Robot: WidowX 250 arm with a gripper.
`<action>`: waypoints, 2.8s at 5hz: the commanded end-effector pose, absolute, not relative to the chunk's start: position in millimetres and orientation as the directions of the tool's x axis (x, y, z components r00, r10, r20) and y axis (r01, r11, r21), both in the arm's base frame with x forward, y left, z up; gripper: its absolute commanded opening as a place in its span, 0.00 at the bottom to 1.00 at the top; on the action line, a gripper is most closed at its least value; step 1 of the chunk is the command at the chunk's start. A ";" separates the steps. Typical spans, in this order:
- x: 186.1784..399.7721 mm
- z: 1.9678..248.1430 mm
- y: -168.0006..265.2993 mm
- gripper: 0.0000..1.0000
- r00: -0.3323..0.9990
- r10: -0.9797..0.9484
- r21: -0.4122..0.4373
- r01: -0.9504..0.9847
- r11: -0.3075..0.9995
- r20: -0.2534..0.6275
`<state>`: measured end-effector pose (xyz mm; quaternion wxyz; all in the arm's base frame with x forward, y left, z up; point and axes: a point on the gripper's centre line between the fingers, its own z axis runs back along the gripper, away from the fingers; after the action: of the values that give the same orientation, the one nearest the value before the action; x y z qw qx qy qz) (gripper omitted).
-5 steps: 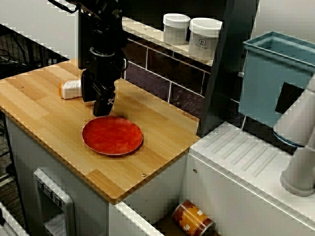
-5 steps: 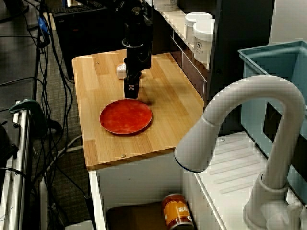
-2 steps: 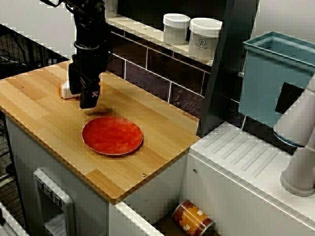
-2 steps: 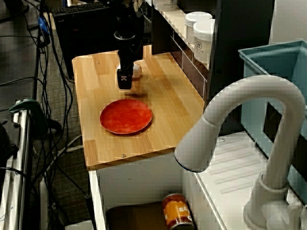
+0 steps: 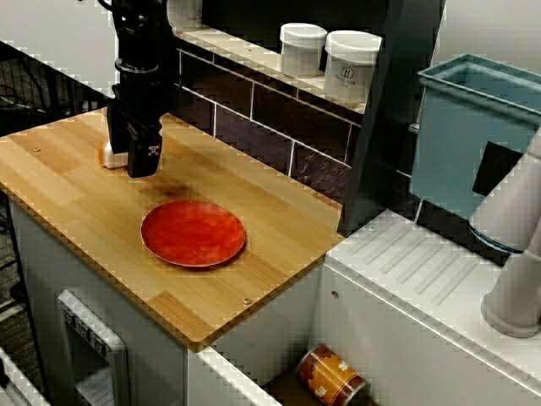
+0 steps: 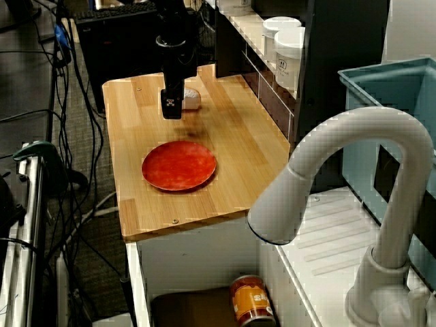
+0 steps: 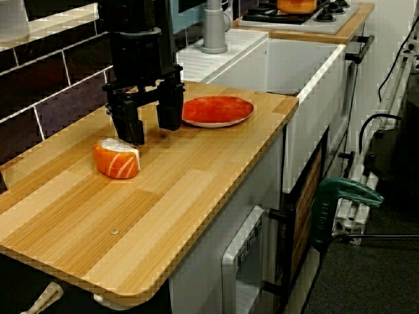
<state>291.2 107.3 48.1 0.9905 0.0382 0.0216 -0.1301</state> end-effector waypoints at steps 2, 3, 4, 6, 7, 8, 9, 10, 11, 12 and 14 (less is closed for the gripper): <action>301.6 76.6 116.8 1.00 0.968 -0.249 0.099 0.247 0.964 0.010; 303.4 76.4 118.5 1.00 0.969 -0.247 0.101 0.244 0.964 0.010; 304.1 72.3 118.2 1.00 0.968 -0.251 0.111 0.249 0.962 0.004; 305.3 60.9 118.7 1.00 0.966 -0.257 0.127 0.256 0.958 -0.015; 306.4 56.0 117.6 1.00 0.966 -0.257 0.135 0.258 0.957 -0.023; 305.8 54.5 115.4 1.00 0.965 -0.262 0.133 0.264 0.955 -0.028; 303.8 54.4 111.5 1.00 0.962 -0.271 0.120 0.274 0.954 -0.037; 300.1 52.8 108.8 1.00 0.959 -0.278 0.106 0.282 0.954 -0.049; 294.3 49.9 105.3 1.00 0.957 -0.285 0.096 0.289 0.952 -0.061; 288.9 44.6 101.3 1.00 0.955 -0.286 0.098 0.293 0.951 -0.075; 279.8 45.3 95.2 1.00 0.951 -0.298 0.101 0.305 0.947 -0.079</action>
<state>278.2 93.0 25.1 0.9859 0.0424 0.0570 -0.1518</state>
